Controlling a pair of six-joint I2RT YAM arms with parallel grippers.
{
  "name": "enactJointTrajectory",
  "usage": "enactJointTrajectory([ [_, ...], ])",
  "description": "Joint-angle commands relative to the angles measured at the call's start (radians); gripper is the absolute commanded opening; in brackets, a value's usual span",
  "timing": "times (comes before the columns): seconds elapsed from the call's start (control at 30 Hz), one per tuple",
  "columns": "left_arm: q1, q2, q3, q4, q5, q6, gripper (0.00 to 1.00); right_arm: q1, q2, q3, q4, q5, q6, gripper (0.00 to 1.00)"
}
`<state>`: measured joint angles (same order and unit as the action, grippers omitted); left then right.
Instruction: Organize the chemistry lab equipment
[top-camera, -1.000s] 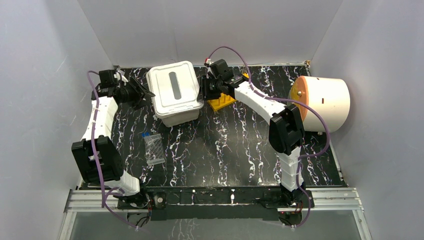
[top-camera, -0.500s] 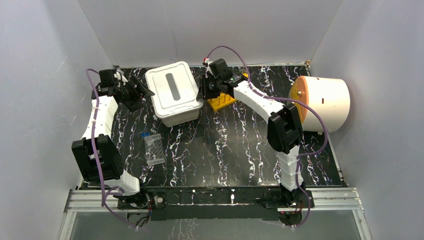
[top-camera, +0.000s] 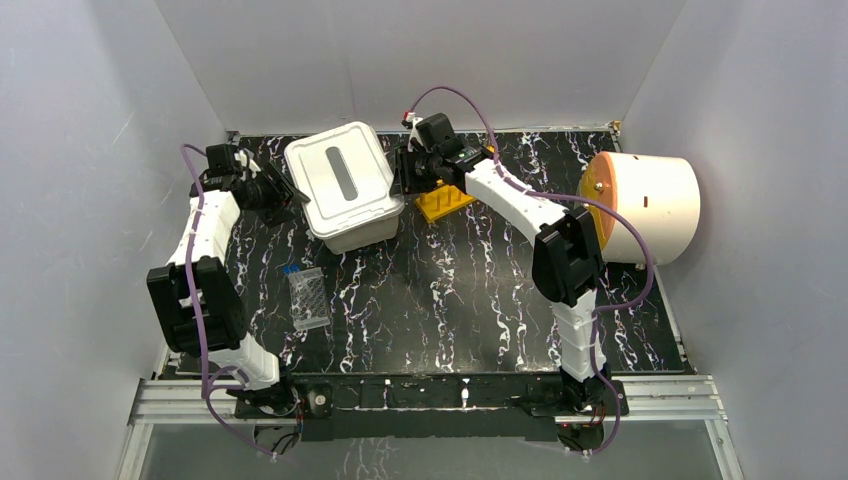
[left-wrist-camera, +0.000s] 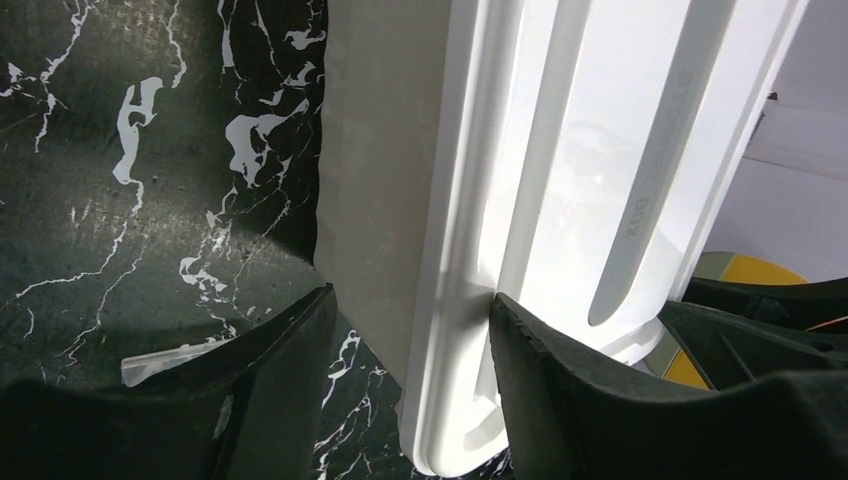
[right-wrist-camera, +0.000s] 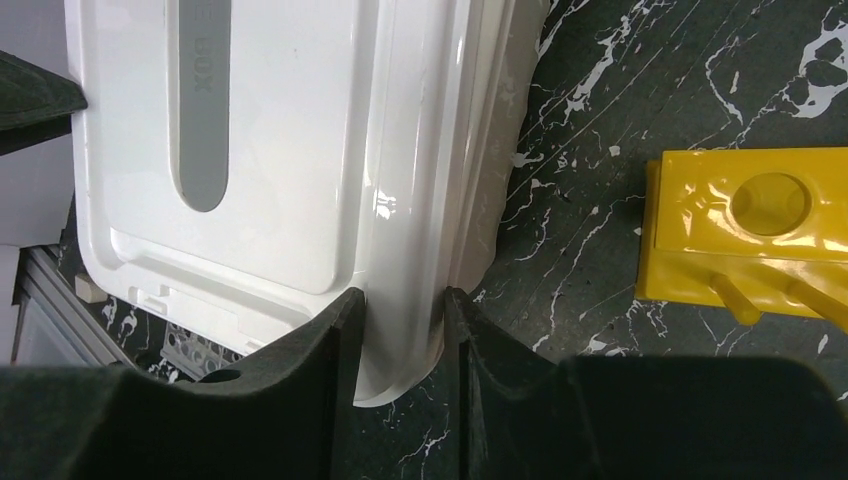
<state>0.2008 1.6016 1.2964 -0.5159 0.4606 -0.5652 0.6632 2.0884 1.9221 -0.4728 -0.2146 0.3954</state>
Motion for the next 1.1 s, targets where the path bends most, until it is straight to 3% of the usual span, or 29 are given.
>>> enactJointTrajectory([
  [0.0,0.005,0.022,0.004,-0.003,-0.031,0.019,0.56,0.006,0.018,0.056,0.02,0.009,0.036,0.43],
  [0.3,0.004,0.075,0.056,-0.013,-0.011,0.037,0.62,0.006,0.023,0.049,-0.07,0.132,0.134,0.4],
  [0.57,0.004,0.092,0.073,-0.017,-0.017,0.038,0.66,0.006,0.086,0.165,-0.214,0.208,0.187,0.4],
  [1.07,-0.049,0.148,0.065,-0.084,-0.287,0.061,0.66,0.011,0.222,0.367,-0.437,0.336,0.239,0.43],
])
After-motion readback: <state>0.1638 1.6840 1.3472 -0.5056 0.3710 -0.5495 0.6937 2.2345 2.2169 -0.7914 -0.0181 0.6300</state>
